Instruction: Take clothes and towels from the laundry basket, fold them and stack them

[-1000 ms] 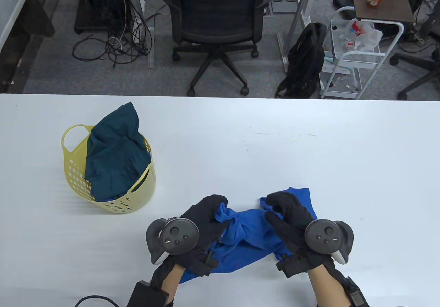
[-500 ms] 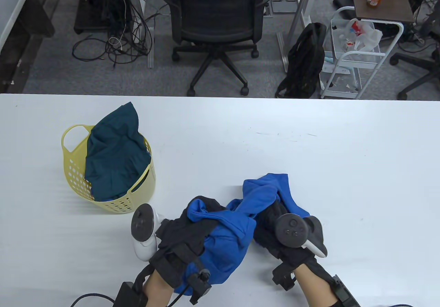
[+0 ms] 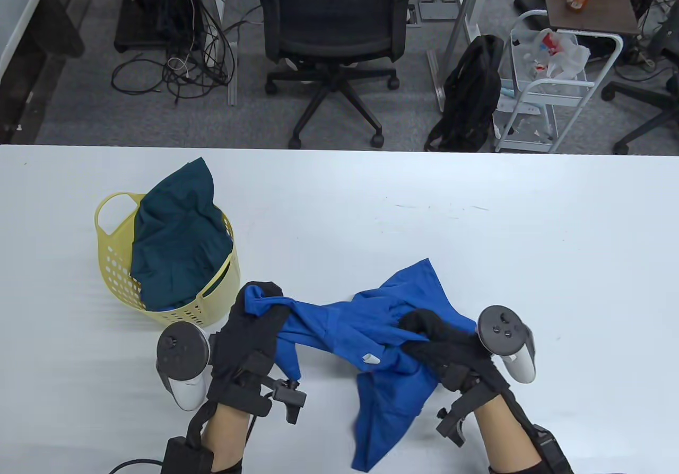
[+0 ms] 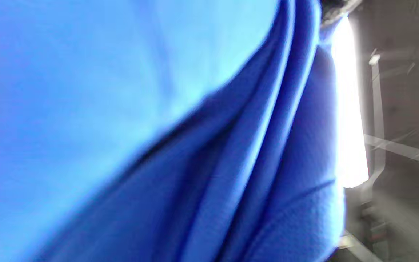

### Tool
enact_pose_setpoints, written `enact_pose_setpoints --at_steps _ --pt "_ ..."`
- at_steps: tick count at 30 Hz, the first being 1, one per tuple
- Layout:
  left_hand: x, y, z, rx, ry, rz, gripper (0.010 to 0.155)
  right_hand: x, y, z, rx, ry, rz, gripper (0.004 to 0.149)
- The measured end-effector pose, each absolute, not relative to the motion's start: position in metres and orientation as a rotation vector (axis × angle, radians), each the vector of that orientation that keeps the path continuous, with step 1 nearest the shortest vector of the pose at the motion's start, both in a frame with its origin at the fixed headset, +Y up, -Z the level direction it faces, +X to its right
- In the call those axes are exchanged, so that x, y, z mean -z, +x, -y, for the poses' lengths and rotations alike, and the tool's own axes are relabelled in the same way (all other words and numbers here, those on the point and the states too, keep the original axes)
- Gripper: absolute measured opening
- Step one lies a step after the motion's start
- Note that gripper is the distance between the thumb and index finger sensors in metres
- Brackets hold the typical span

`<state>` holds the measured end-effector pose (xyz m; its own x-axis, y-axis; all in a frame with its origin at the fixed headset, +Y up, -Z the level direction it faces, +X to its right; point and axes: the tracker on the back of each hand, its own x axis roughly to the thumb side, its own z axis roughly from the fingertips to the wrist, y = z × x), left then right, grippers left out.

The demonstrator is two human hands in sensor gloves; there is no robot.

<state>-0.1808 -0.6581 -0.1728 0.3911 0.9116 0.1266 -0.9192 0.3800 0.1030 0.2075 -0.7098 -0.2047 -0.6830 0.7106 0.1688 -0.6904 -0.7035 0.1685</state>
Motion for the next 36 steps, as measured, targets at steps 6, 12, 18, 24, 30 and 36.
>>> enact_pose_setpoints --at_steps 6,12,18,24,30,36 --pt "0.184 -0.174 0.675 -0.788 0.056 -0.118 0.037 0.194 0.217 0.697 -2.626 0.180 0.315 0.050" --pt "0.189 -0.182 0.685 -0.777 0.017 -0.179 0.039 0.199 0.174 0.739 -2.944 0.567 -0.720 0.106" --pt "0.196 -0.184 0.688 -0.564 -0.208 -0.173 0.040 0.210 0.215 0.737 -2.849 0.411 -0.176 0.040" --pt "0.209 -0.170 0.711 -0.319 -0.492 -0.098 0.045 0.213 0.285 0.732 -2.131 0.097 -0.097 0.042" --pt "0.210 -0.158 0.718 -0.169 -0.519 -0.028 0.078 0.213 0.275 0.724 -2.543 0.028 -0.144 0.039" --pt "0.199 -0.147 0.686 -0.189 -0.407 0.151 0.047 0.211 0.267 0.718 -2.738 -0.021 -0.098 0.042"
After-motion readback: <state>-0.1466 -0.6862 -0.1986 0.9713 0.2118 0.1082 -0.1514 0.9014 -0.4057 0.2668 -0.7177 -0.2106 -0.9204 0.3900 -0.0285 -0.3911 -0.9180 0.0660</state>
